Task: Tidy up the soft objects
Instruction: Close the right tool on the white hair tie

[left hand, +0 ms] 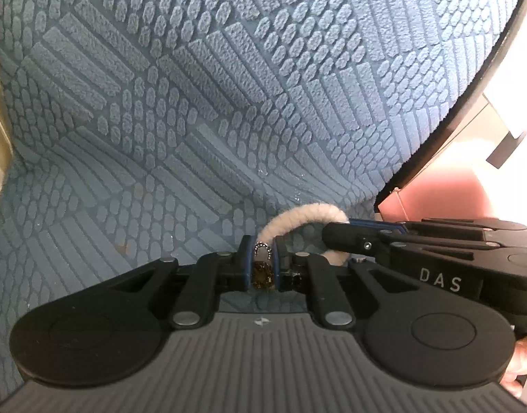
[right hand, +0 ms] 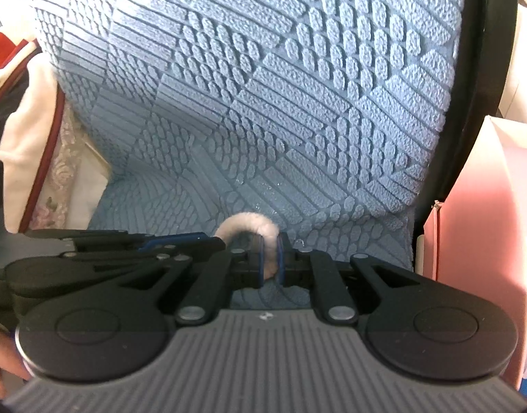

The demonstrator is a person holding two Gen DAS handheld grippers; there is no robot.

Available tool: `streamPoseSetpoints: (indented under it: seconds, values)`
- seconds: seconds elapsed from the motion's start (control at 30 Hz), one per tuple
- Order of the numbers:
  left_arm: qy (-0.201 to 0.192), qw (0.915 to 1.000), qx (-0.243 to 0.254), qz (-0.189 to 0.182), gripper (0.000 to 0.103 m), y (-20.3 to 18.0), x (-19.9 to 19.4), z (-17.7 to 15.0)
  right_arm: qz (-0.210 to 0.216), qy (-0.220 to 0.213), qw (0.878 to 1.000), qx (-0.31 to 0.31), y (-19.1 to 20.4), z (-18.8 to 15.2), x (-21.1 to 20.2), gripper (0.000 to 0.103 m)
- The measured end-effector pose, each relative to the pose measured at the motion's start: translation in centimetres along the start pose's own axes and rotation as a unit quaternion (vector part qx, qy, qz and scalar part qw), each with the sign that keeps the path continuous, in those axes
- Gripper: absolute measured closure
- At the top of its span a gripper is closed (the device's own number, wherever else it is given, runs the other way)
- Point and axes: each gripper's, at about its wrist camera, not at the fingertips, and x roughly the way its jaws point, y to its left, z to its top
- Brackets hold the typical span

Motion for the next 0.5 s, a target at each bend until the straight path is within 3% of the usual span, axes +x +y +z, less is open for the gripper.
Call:
streamPoseSetpoints:
  seconds: [0.5]
  values:
    - [-0.037, 0.9989, -0.029, 0.006, 0.089, -0.4, -4.4, -1.6, 0.016, -0.017, 1.0, 0.01, 0.7, -0.4, -3.4, 0.092]
